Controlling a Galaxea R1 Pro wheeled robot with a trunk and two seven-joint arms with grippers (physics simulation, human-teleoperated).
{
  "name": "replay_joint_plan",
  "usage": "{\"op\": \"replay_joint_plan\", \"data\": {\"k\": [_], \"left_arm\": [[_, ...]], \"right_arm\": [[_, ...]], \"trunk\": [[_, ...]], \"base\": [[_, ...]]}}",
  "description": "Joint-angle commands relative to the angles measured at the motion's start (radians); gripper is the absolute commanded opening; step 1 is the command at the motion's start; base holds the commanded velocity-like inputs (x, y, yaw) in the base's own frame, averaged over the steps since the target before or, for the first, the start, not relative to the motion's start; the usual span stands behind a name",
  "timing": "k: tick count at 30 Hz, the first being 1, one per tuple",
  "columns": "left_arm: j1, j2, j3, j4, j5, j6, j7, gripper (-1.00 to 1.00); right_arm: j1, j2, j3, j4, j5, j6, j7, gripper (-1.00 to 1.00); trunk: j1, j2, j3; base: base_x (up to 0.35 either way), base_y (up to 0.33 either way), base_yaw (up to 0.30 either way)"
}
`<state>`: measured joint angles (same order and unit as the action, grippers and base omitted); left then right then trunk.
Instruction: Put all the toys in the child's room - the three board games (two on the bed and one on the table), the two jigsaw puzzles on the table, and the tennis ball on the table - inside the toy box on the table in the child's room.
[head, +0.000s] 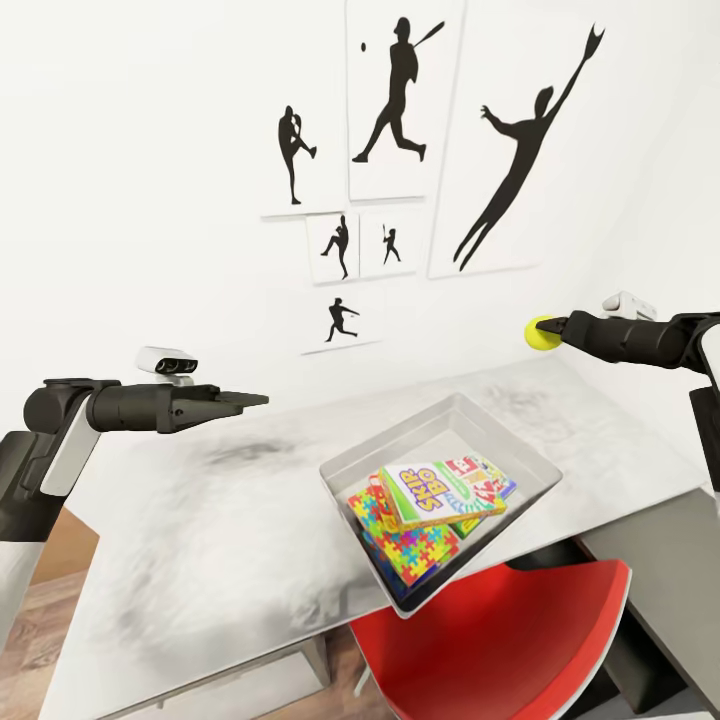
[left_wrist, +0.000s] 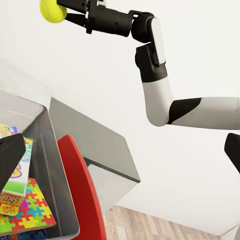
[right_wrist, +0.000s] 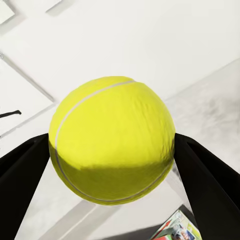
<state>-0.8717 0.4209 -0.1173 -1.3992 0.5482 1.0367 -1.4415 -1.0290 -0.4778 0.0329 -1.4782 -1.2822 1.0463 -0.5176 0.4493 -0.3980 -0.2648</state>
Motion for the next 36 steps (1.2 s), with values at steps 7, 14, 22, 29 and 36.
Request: {"op": "replay_joint_plan", "data": {"k": [7, 14, 22, 29, 36], "left_arm": [[-0.001, 0.001, -0.003, 0.0, 0.002, 0.011, -0.002, 1.0], [-0.001, 0.001, -0.004, 0.0, 0.002, 0.011, -0.002, 1.0], [-0.001, 0.001, -0.004, 0.0, 0.002, 0.011, -0.002, 1.0], [0.0, 0.001, -0.004, 0.0, 0.003, 0.011, -0.002, 1.0], [0.0, 0.001, -0.004, 0.0, 0.004, 0.011, -0.002, 1.0]], "right_arm": [[-0.001, -0.001, 0.002, -0.001, -0.009, 0.001, -0.01, -1.0], [0.022, -0.001, 0.001, -0.001, -0.009, 0.001, -0.01, -1.0], [0.026, -0.001, 0.001, -0.001, -0.009, 0.001, -0.01, -1.0], [0.026, -0.001, 0.001, -0.002, -0.009, 0.001, -0.01, -1.0], [0.038, -0.001, 0.001, -0.035, -0.009, 0.001, -0.01, -1.0]], "trunk": [[0.001, -0.002, 0.01], [0.001, -0.002, 0.021], [0.001, -0.002, 0.035], [0.001, -0.002, 0.046], [0.001, -0.002, 0.058]], "base": [[0.0, -0.001, 0.0], [0.0, 0.0, 0.0], [0.0, 0.0, 0.0], [0.0, 0.0, 0.0], [0.0, -0.061, 0.0]]}}
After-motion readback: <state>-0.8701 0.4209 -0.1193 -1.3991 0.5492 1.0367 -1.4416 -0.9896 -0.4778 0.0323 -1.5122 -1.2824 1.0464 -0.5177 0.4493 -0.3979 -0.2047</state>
